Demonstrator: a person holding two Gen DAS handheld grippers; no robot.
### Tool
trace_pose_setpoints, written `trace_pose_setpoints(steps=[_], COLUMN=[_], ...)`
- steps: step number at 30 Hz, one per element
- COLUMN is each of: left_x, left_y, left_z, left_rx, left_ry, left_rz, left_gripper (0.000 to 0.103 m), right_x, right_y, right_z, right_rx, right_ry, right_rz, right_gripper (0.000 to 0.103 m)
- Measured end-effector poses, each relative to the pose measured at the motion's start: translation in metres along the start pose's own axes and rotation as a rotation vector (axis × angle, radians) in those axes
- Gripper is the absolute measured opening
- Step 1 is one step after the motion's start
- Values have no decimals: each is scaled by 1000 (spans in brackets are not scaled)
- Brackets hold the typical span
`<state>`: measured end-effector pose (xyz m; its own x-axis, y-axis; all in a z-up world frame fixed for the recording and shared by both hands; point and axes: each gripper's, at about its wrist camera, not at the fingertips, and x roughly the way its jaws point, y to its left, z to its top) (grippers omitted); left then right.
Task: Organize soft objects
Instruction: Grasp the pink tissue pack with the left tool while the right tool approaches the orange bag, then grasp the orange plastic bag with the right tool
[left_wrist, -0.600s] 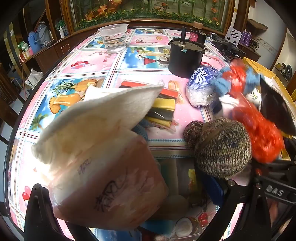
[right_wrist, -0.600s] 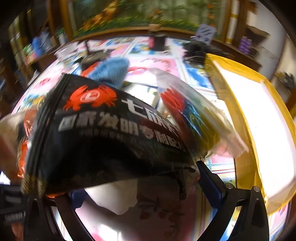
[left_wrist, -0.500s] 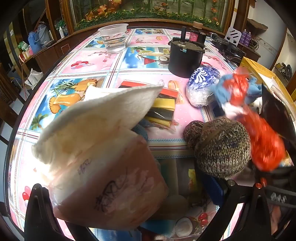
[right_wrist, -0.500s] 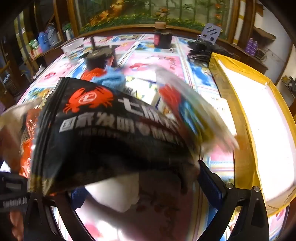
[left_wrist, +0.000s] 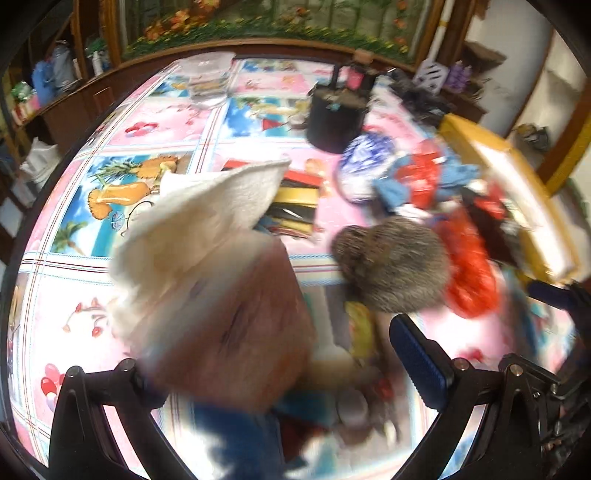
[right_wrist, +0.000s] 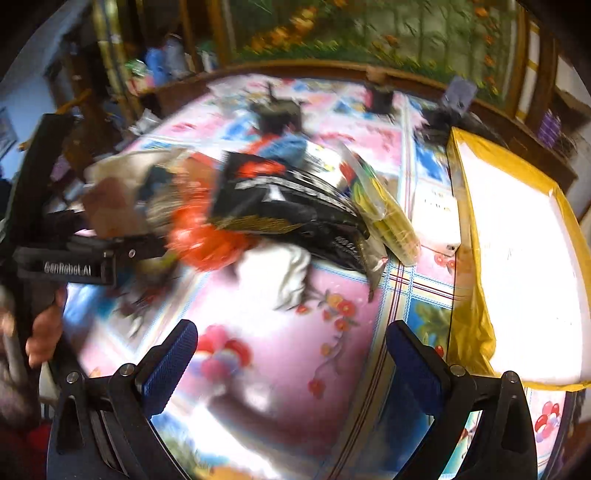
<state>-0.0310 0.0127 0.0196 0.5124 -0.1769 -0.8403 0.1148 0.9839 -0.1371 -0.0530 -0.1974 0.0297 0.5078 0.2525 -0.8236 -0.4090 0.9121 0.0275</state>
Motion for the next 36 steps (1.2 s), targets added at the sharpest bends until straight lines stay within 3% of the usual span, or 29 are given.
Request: trace_pose_setpoints(steps=[3,7,8,12,14,18,23,29,31,32,36], left_x=[-17,-29,-29,-26,-21,-15,-28,-55,-58,-58,-48], left_y=[7,21,24,39,40,38,28,41,44,46,47], left_z=[-8,-10,-11,-13,-13,-8,-7,-11,-13,-15,-17], left_rx=[7,-16,-23,-74,-85,-132,-93,-99,-97,-97,-98], left_ry=[-31,-33,-25,-13,-6,-16,-53,-123,-134,-131,-102], left_rz=[-32,-23,-12,-3,8,-41,-70,-123,-123,-119,-111], left_gripper=[102,76,70,69,55,39,24,22,22,22,22], right_x=[-18,-29,-27,-24,-25,-24,-28,-22,-20,-18,-7], right_y=[1,7,6,4,3,0,0,6,14,19,47], right_z=[-13,-22,-18,-16,-18,-15,-17,-14,-13,-11,5], right_rx=[-1,-7,-13,2,9,6,-5,-34,-63,-72,-150], right_ry=[-105,-238,-232,-259,-267,-255,-273,-245,-241,-230,-182], right_rz=[117,203,194,209,219,232,236,236,255,267,227], right_gripper=[103,100,99,98,97,97,97,97,85,75,71])
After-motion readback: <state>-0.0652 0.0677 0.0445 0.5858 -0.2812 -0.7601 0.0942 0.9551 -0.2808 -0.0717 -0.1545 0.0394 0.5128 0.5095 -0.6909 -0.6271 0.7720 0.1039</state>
